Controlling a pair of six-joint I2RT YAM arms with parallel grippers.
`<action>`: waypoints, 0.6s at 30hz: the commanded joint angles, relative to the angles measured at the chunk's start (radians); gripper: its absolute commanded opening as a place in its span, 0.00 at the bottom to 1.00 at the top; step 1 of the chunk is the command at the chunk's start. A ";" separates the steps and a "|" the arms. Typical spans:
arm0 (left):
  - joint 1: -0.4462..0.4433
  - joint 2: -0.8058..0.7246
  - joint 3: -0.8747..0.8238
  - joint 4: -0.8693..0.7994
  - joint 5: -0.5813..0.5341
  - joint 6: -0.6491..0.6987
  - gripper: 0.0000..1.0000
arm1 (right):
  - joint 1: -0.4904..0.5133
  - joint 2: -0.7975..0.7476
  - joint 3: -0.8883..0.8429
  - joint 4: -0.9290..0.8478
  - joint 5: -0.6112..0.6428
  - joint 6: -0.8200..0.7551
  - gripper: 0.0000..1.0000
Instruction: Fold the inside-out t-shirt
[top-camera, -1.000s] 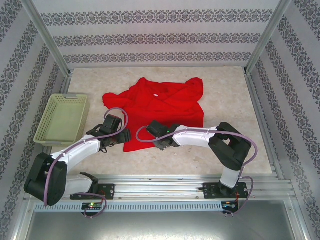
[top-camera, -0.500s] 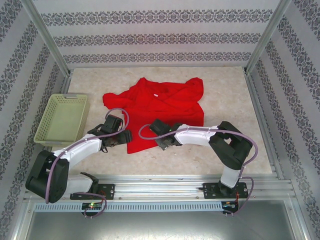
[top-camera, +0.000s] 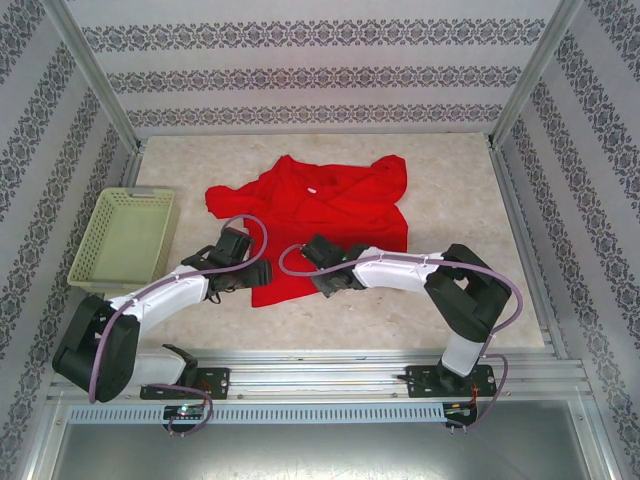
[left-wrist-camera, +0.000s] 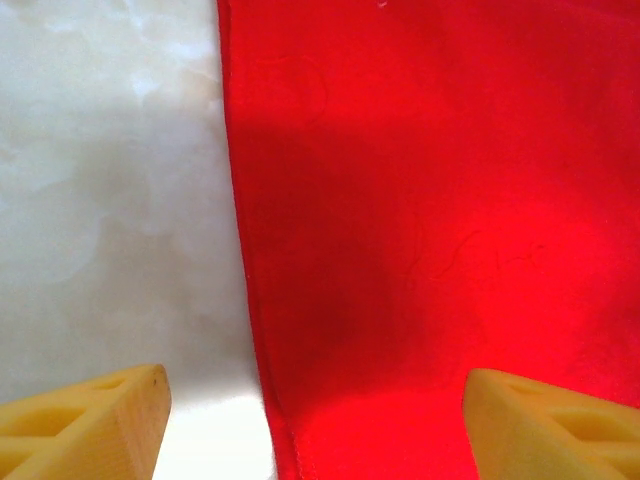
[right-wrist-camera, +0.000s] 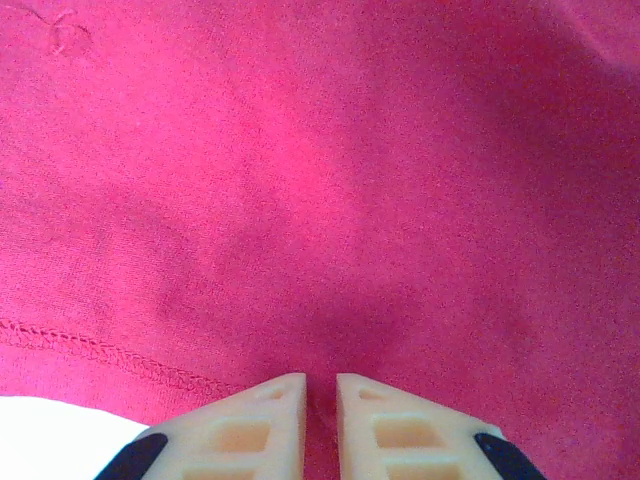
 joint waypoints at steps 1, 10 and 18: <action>-0.016 0.012 0.025 0.022 -0.003 0.029 0.77 | -0.010 0.005 -0.001 0.003 -0.012 0.018 0.13; -0.062 0.009 0.045 0.008 -0.007 0.068 0.76 | -0.013 -0.037 -0.012 -0.013 0.001 0.026 0.08; -0.309 0.106 0.158 -0.052 -0.138 0.208 0.76 | -0.094 -0.262 -0.156 0.010 -0.045 0.130 0.39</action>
